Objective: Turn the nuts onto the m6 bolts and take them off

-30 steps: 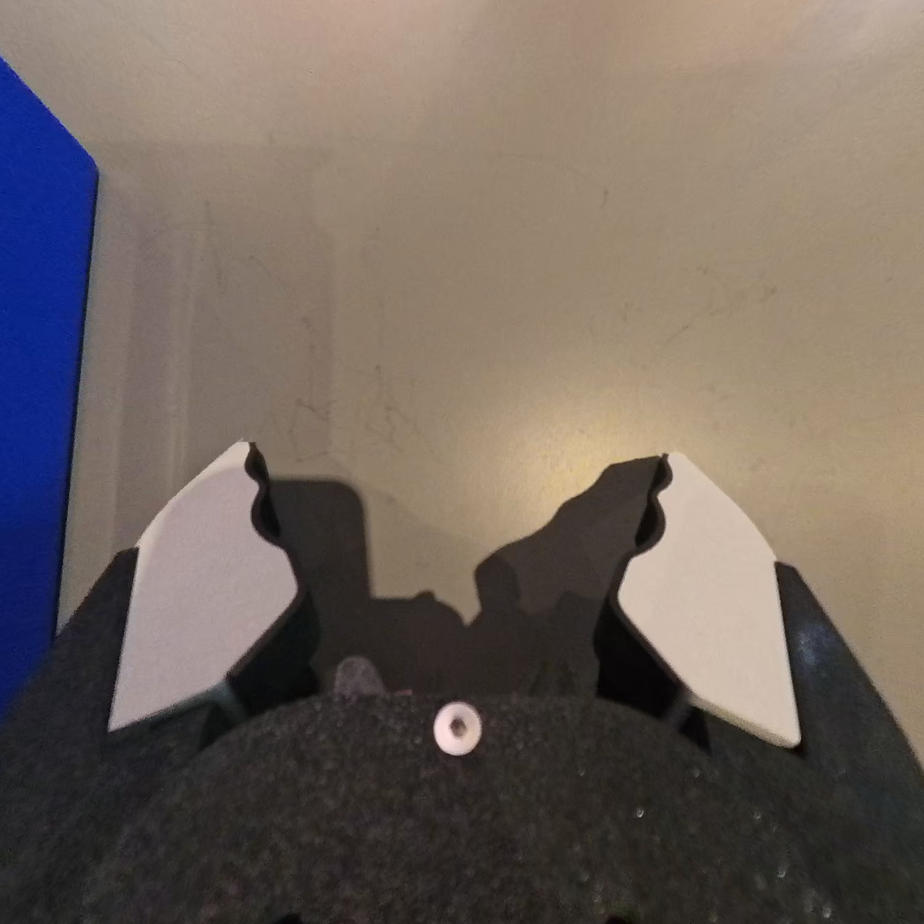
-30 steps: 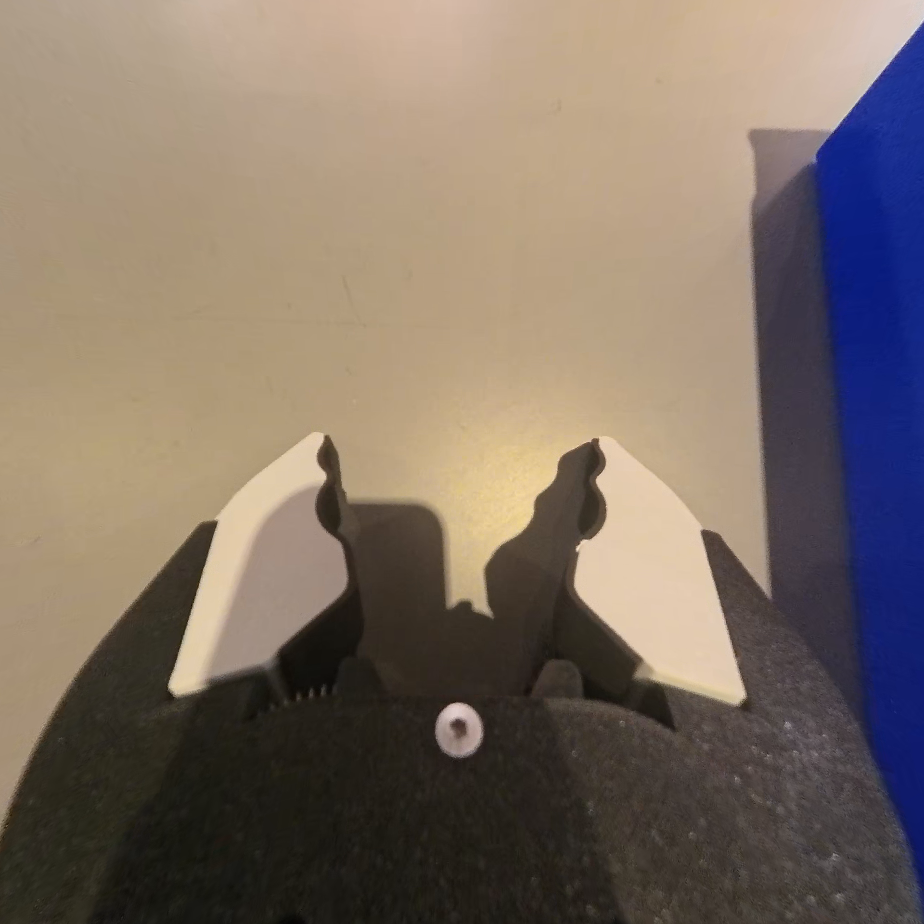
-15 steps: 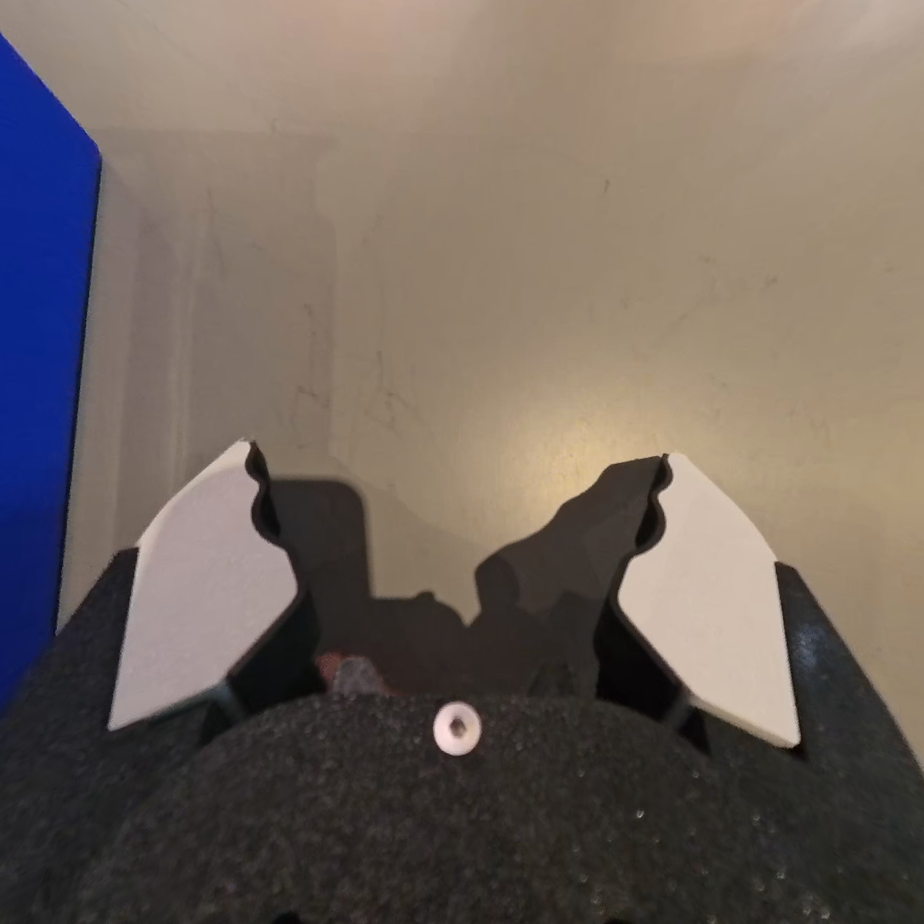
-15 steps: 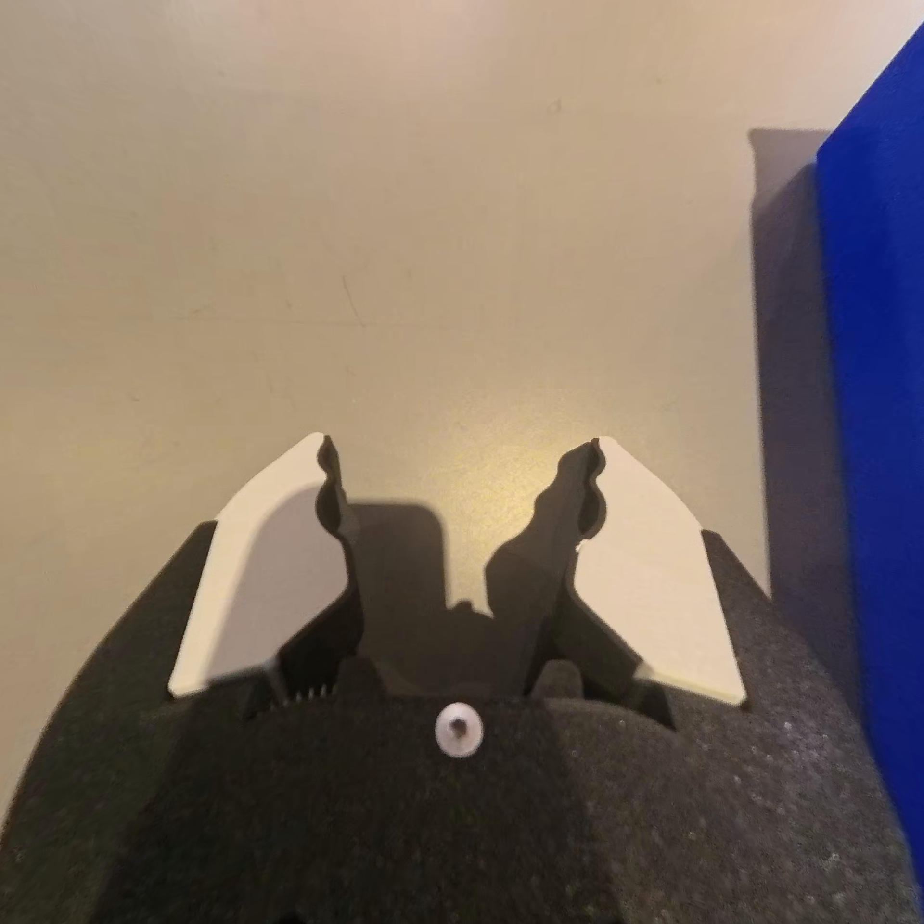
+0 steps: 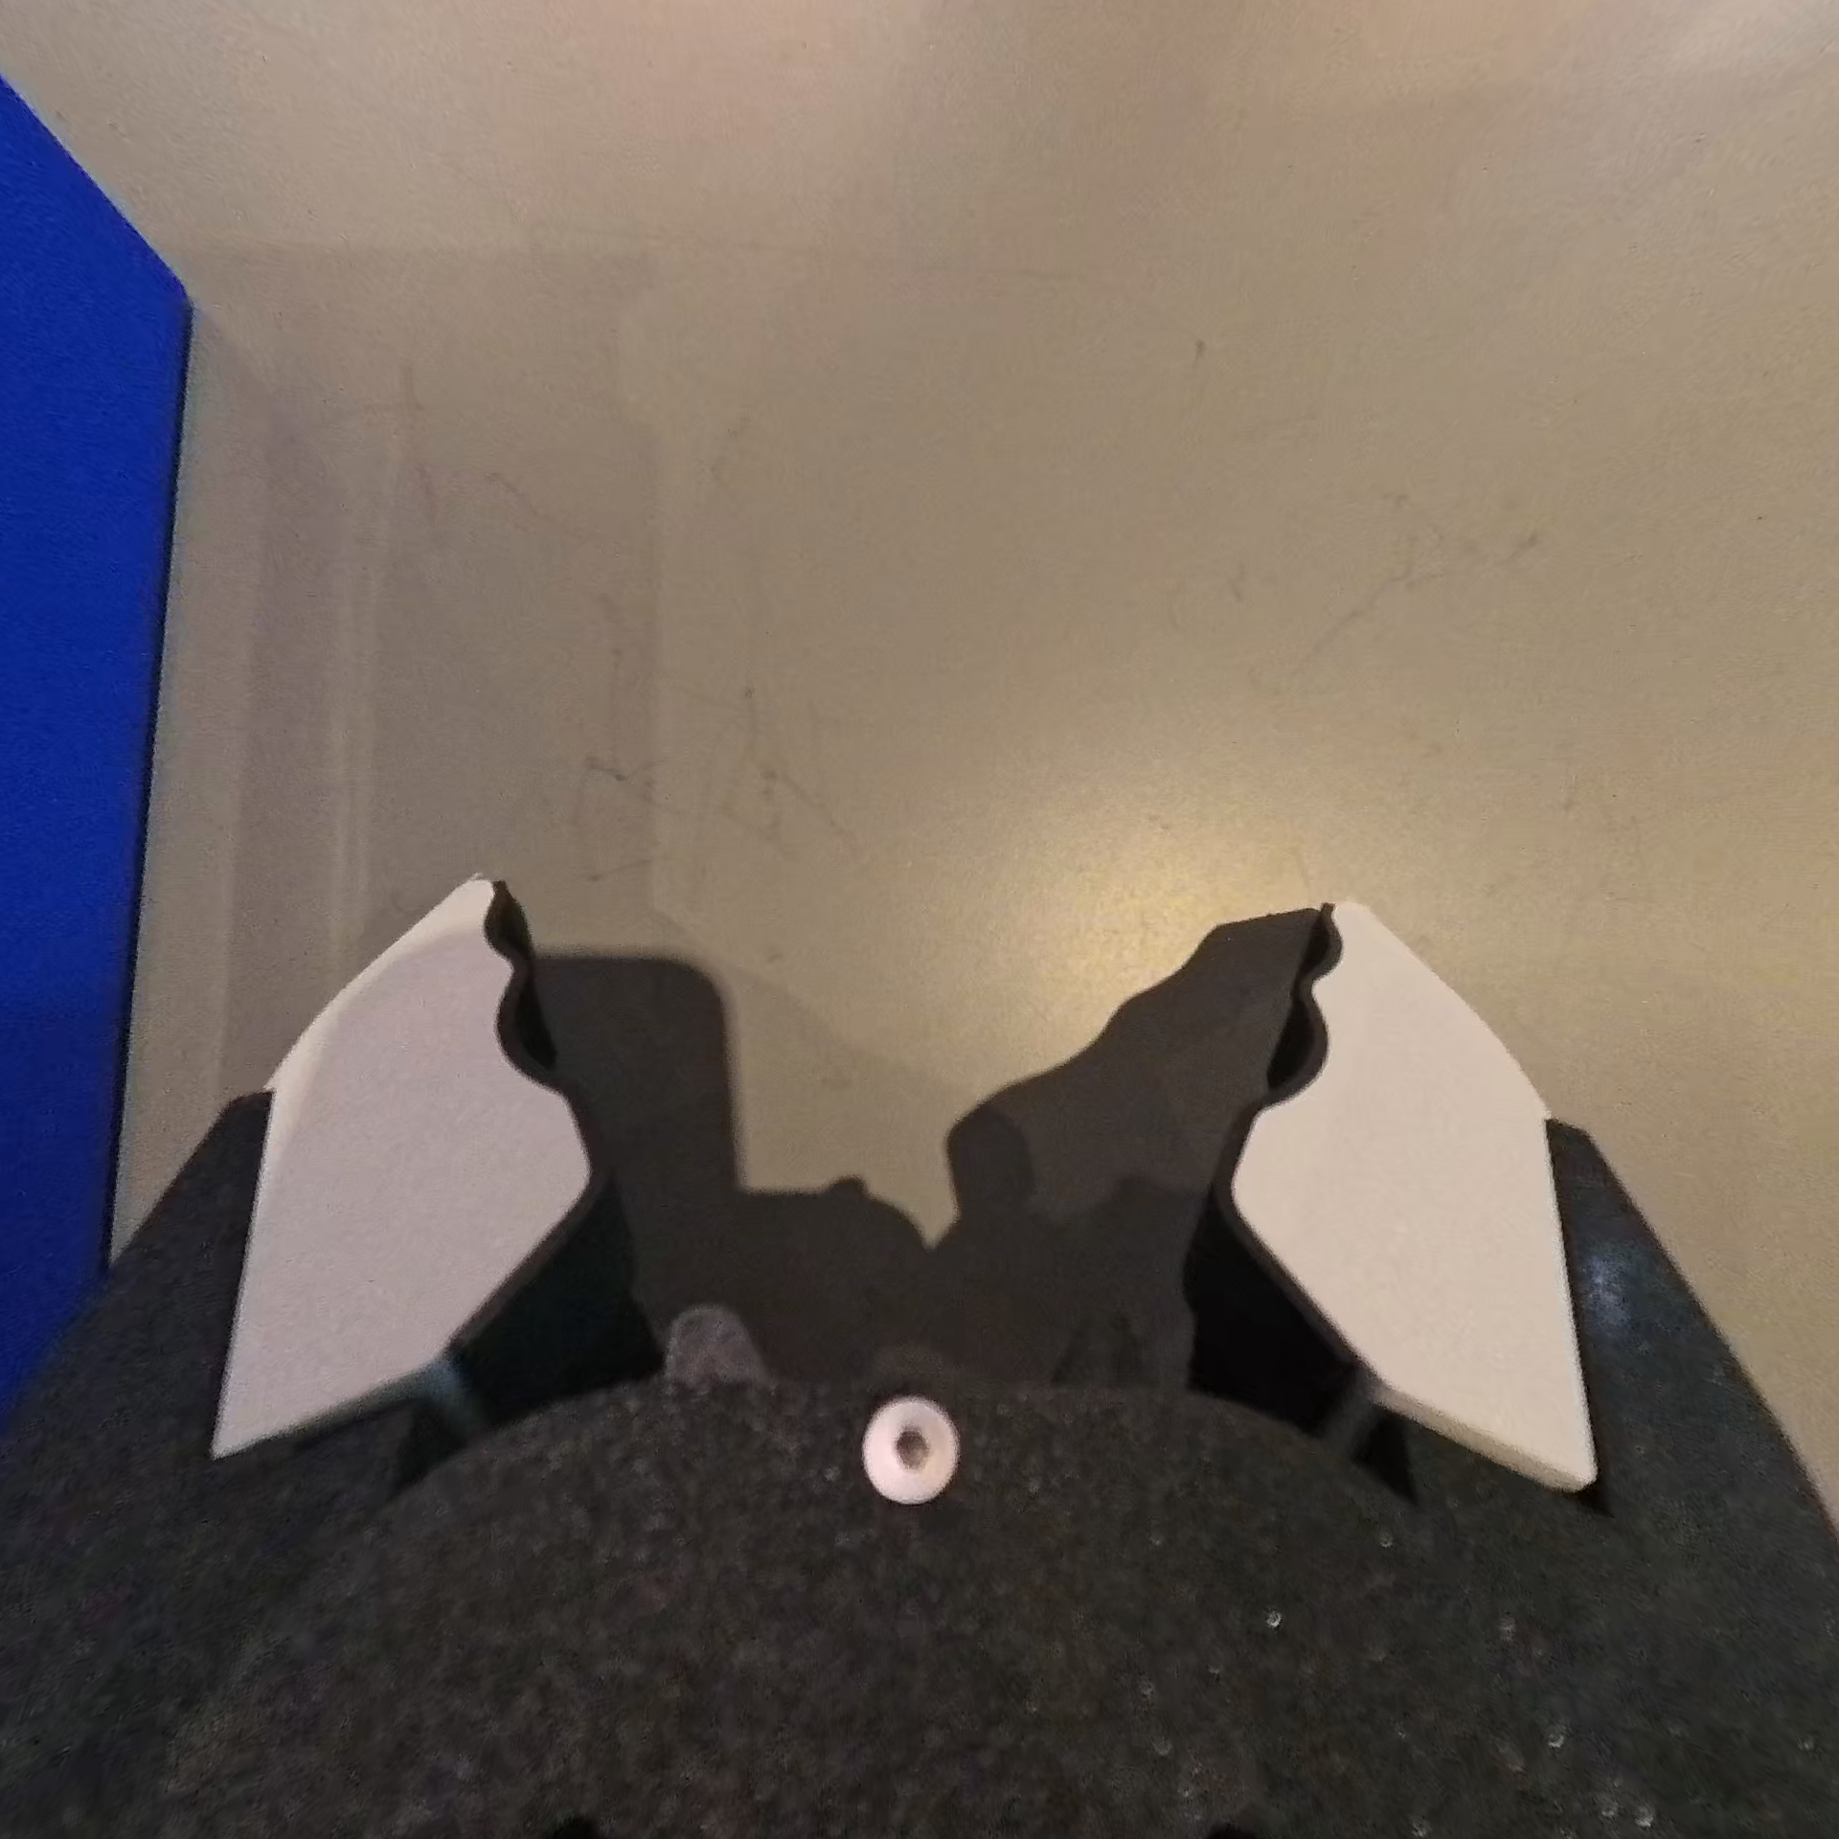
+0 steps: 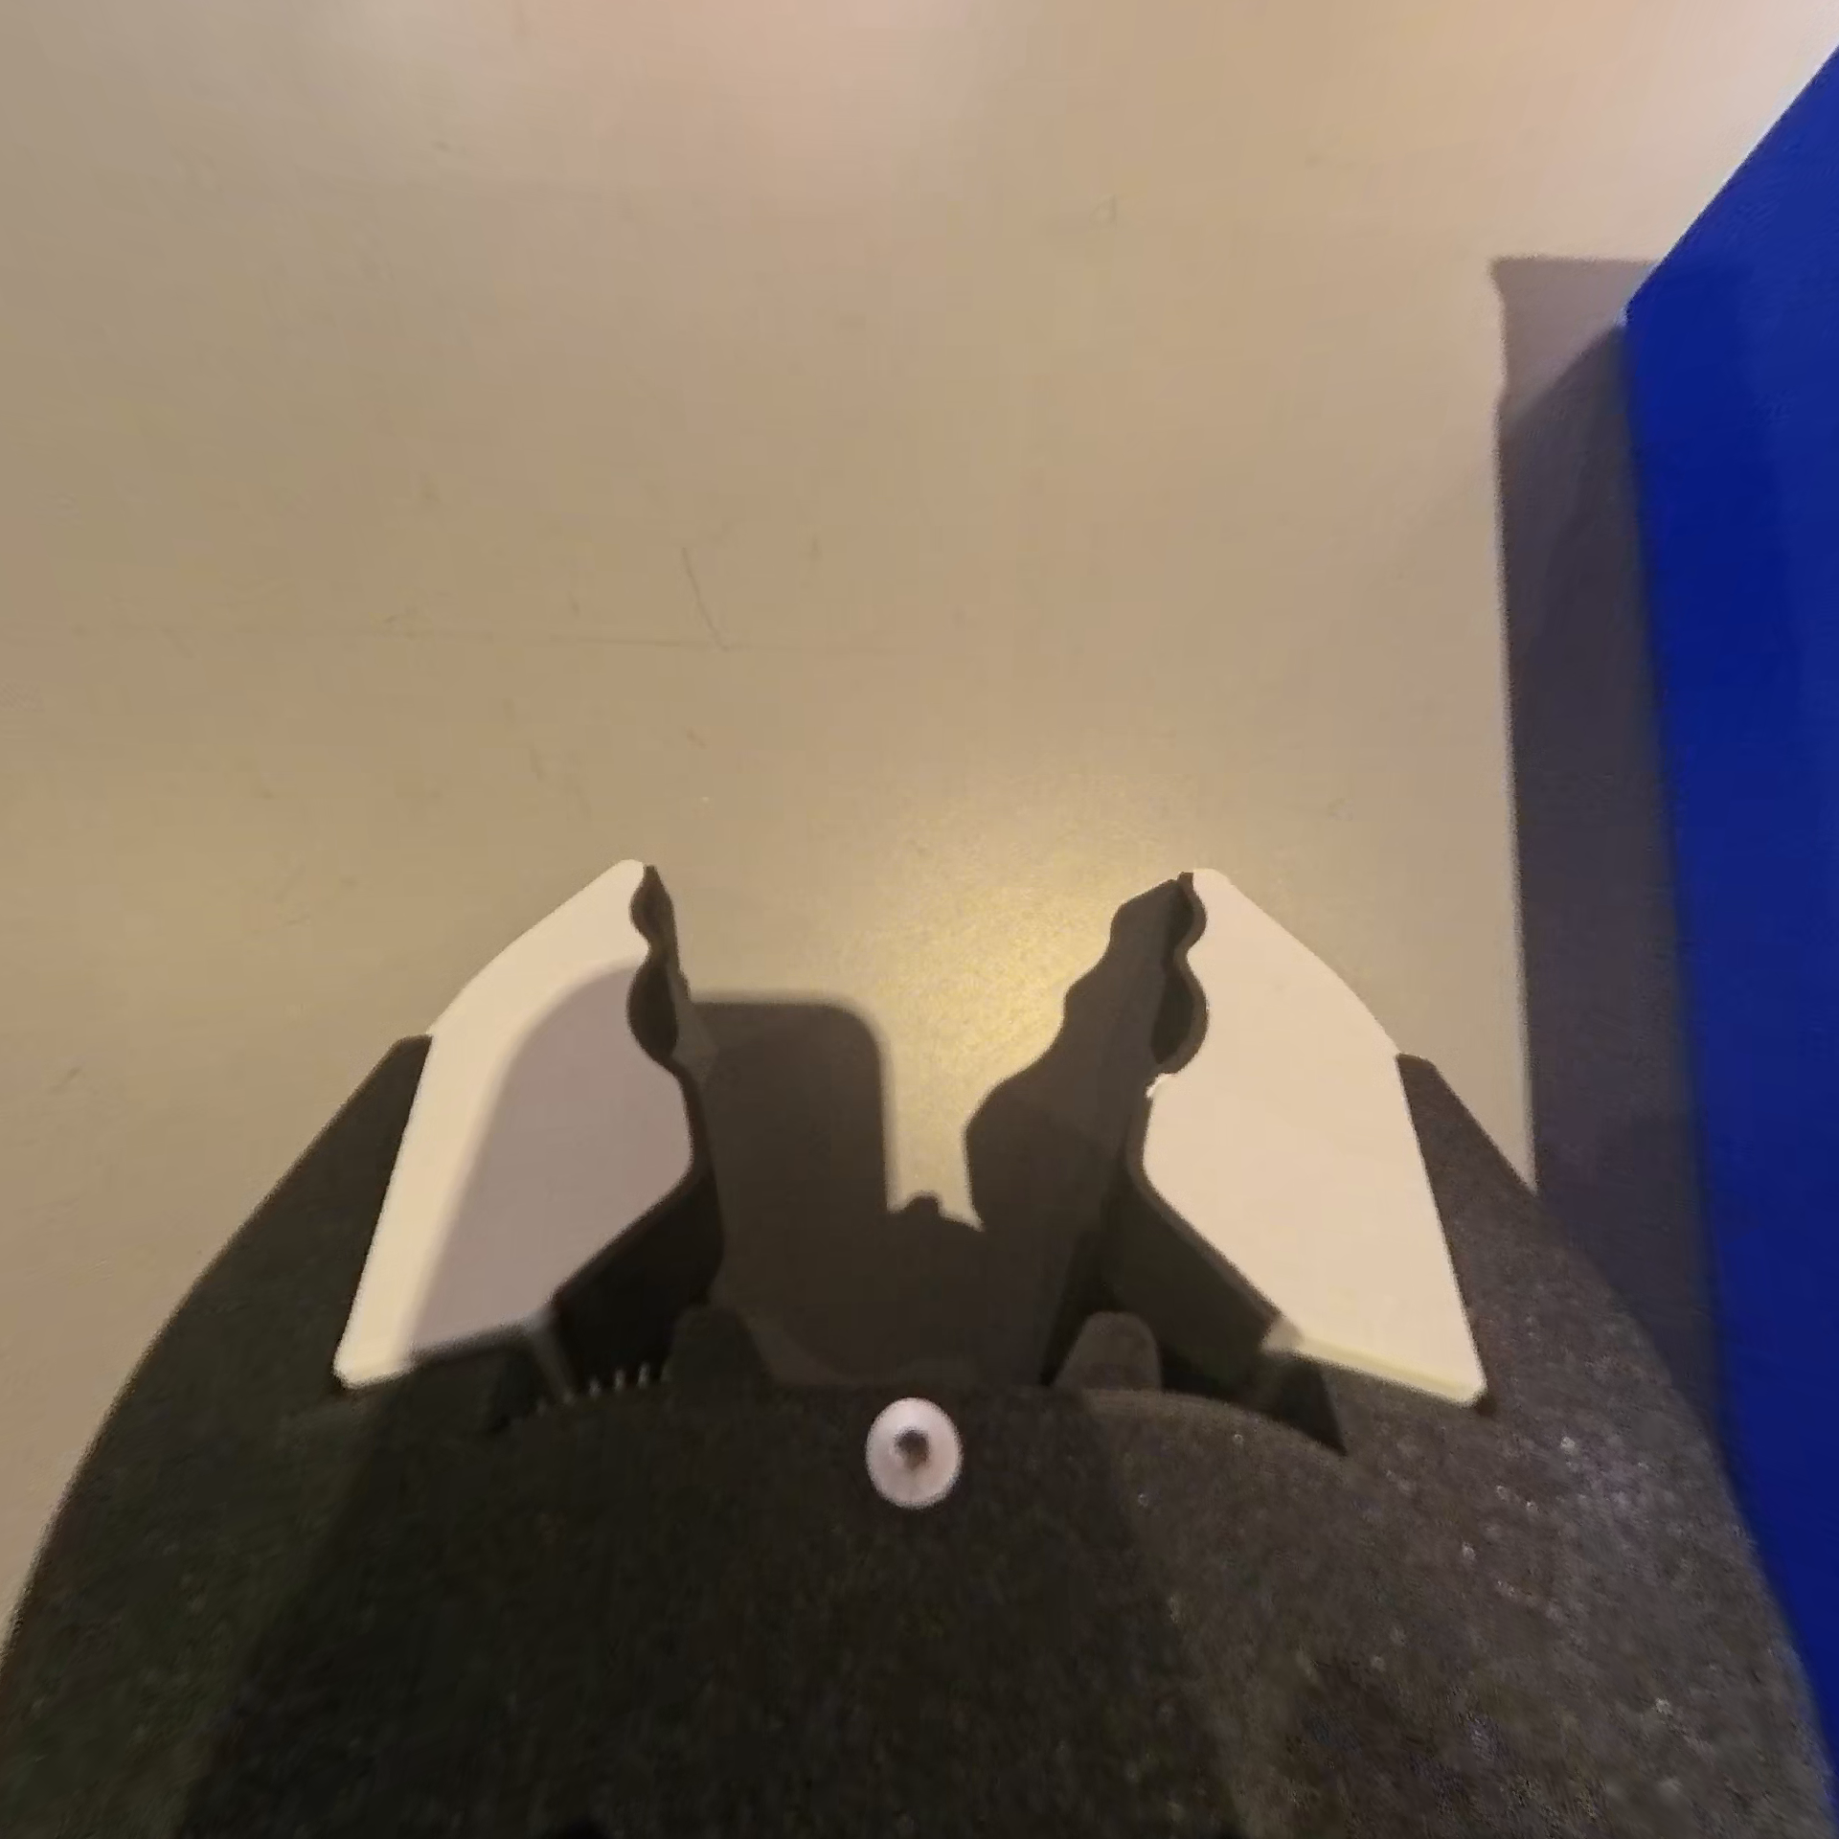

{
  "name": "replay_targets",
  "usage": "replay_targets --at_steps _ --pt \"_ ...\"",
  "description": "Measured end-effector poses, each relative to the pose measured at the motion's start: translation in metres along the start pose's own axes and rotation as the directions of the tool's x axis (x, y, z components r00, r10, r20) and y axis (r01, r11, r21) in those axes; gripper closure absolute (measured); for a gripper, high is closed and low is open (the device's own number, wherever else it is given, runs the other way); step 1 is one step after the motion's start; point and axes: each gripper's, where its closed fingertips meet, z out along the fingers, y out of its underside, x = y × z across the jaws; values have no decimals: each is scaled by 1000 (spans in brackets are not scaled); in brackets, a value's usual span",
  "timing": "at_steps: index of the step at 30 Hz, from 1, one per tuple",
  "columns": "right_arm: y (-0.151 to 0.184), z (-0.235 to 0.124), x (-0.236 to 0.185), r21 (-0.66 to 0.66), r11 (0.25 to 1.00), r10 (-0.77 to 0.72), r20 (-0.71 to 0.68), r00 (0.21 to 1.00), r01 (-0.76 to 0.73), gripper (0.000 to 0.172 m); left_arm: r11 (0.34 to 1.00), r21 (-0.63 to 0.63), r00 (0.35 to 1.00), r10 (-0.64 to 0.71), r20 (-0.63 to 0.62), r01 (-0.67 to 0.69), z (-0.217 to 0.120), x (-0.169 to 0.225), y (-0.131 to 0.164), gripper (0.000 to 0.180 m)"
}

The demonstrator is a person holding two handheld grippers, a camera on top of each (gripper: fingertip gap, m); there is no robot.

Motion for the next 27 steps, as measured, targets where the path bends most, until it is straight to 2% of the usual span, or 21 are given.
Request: replay_targets --at_steps 24,25,27 --pt "0 1 0 6 1000 1 -4 1000 -1 74 1000 0 1000 0 0 0 0 0 0 40" --pt "1 2 5 -2 1000 19 -29 999 -19 64 1000 0 1000 0 0 0 0 0 0 40" --pt "8 5 16 -46 995 82 -75 994 -86 24 1000 0 1000 0 0 0 0 0 0 40"
